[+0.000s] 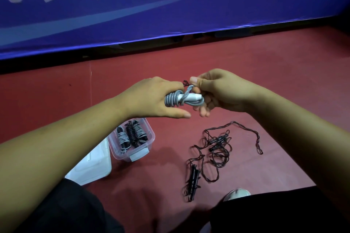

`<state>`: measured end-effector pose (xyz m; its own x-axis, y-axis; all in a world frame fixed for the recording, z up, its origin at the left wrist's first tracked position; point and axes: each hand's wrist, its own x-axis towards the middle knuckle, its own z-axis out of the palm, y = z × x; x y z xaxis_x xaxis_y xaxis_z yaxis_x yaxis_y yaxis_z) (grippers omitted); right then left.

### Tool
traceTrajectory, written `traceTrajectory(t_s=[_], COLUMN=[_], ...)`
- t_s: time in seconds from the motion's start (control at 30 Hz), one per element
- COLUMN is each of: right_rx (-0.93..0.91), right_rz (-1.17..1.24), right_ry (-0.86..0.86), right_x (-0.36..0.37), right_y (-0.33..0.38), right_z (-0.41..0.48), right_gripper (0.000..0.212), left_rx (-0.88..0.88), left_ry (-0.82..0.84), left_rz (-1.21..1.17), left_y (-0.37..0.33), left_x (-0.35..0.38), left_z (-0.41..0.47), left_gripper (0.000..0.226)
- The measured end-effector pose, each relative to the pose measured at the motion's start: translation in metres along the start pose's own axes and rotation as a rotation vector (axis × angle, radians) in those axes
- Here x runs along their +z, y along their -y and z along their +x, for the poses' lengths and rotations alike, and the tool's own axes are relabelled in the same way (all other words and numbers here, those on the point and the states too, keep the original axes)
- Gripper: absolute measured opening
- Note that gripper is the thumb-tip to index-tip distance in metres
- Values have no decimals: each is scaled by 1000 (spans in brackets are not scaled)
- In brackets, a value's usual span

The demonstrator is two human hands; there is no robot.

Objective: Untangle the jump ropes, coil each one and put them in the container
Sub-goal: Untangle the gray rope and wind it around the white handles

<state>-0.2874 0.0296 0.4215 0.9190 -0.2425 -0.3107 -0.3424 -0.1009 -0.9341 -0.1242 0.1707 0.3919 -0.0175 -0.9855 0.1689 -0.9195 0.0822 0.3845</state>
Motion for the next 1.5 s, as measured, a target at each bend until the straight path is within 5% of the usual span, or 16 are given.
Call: traceTrajectory(t_s=[0.13, 0.4, 0.57, 0.8, 1.07, 1.23, 1.5], right_rx=[-220, -363, -301, -114, -103, -207, -226], right_rz=[-533, -666, -406, 75, -36, 3, 102], right_ry=[-148, -312, -313, -102, -220, -253, -368], right_x=[4, -2, -6, 3, 6, 9, 7], right_y=[4, -2, -5, 1, 6, 4, 7], right_z=[0, 8, 9, 9, 1, -1, 2], right_gripper=[37, 40, 38, 39, 45, 27, 36], left_rx=[28, 17, -199, -190, -276, -319, -332], left_ry=[-1, -51, -148, -218, -188, -157, -50], left_rz=[-89, -327, -824, -1230, -1453, -1603, -1727], left_y=[-5, -10, -11, -16, -19, -22, -24], left_x=[0, -2, 2, 8, 17, 19, 22], left_z=[-1, -5, -3, 0, 2, 4, 3], left_gripper=[47, 38, 32, 11, 21, 23, 51])
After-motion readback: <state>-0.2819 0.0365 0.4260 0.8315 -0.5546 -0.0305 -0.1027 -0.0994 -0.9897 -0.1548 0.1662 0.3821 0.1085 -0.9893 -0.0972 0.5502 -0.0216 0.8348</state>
